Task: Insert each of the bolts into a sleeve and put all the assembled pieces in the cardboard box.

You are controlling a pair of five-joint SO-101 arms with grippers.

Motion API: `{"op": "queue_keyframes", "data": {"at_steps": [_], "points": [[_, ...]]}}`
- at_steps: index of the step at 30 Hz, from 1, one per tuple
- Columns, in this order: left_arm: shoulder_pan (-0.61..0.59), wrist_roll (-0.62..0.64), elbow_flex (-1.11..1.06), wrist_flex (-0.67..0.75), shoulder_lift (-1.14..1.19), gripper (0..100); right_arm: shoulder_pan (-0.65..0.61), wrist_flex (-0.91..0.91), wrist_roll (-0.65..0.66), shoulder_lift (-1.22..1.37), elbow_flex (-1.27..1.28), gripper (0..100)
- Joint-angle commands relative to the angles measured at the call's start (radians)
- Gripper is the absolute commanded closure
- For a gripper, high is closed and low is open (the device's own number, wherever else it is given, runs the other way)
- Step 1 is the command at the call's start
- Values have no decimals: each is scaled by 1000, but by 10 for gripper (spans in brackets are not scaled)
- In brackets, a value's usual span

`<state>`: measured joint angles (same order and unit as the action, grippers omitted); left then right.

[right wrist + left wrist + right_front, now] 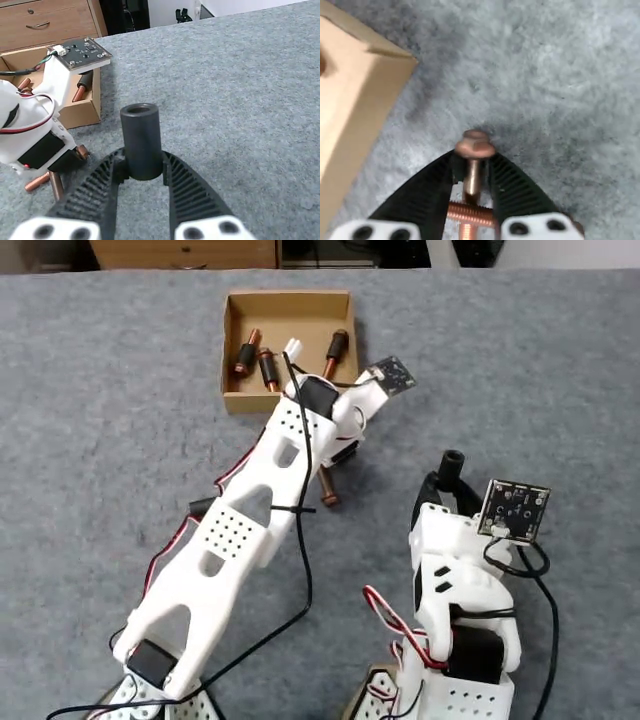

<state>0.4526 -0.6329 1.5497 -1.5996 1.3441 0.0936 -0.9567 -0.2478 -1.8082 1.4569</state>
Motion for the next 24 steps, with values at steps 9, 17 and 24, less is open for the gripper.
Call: {"op": "queue_keyframes", "data": {"at_steps": [9, 17, 24], "points": [[-14, -3, 83, -91, -64, 982, 13, 6, -12, -64, -1, 997], [-46, 77, 121, -157, -295, 982, 13, 6, -12, -64, -7, 997], [-75, 152, 115, -157, -532, 982, -30, 8, -12, -64, -8, 997]]}}
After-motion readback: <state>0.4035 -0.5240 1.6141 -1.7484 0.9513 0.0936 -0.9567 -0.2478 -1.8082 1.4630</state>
